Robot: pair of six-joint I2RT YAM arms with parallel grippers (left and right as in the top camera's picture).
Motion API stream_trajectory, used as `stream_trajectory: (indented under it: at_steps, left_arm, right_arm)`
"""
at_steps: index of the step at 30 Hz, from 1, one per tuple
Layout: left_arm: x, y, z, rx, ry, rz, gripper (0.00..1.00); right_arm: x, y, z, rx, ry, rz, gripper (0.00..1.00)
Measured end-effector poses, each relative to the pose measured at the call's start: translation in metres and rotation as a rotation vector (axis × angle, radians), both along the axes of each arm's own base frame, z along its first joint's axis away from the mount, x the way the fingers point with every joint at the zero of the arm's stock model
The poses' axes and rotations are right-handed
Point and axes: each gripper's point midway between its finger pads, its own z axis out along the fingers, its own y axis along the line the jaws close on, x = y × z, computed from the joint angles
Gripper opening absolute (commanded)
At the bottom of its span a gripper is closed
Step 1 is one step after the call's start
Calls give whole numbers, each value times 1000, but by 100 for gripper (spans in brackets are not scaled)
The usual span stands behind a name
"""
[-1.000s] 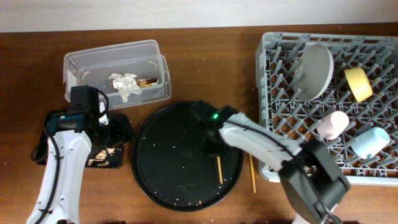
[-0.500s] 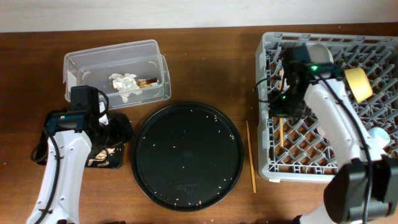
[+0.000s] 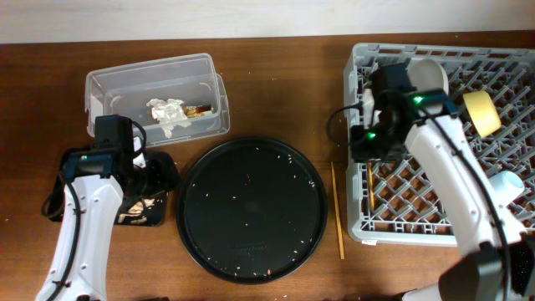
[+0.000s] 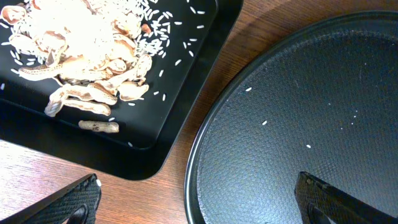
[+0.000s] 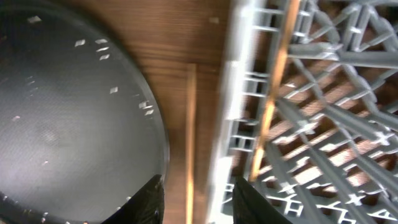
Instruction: Sort waste into correct bins and load items into the dishwasher rack
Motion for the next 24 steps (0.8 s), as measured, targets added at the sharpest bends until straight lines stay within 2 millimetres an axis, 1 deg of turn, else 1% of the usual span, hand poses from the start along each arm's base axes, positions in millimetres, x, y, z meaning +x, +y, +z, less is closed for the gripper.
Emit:
stream_trajectory:
  at_steps: [1, 2, 3, 5, 6, 7, 8, 9, 12, 16, 19, 22, 24]
  left_arm:
    - [0, 0, 0, 0, 0, 0, 99]
    - [0, 0, 0, 0, 2, 0, 99]
    - [-1, 0, 0, 0, 3, 0, 99]
    - [-2, 0, 0, -1, 7, 0, 99]
    - [-2, 0, 0, -1, 7, 0, 99]
    - [-2, 0, 0, 0, 6, 0, 99]
    - [-2, 0, 0, 0, 7, 0, 99]
    - [-2, 0, 0, -1, 7, 0, 99]
    - [-2, 0, 0, -1, 7, 0, 99]
    - [-2, 0, 0, -1, 7, 0, 99]
    - [-2, 0, 0, -1, 7, 0, 99]
    - [-2, 0, 0, -1, 7, 0, 99]
    - [-2, 0, 0, -1, 7, 0, 99]
  right_arm:
    - [-4, 12, 2, 4, -2, 24, 38]
    - [-11, 26, 0, 1, 7, 55, 38]
    - [-18, 35, -7, -9, 23, 68, 38]
    - [-40, 51, -29, -36, 83, 92, 38]
    - [-43, 54, -41, -47, 79, 88, 37]
    - [-55, 56, -61, -68, 103, 91, 37]
    - [-66, 55, -78, -94, 131, 89, 37]
    - [-79, 49, -96, -137, 157, 63, 37]
    - [-87, 35, -115, -191, 166, 3, 38]
    - [-89, 31, -123, -204, 159, -24, 37]
    - [-97, 26, -131, -215, 179, -28, 37]
    - [-96, 25, -131, -223, 173, -29, 37]
    - [-91, 20, -131, -251, 148, -44, 37]
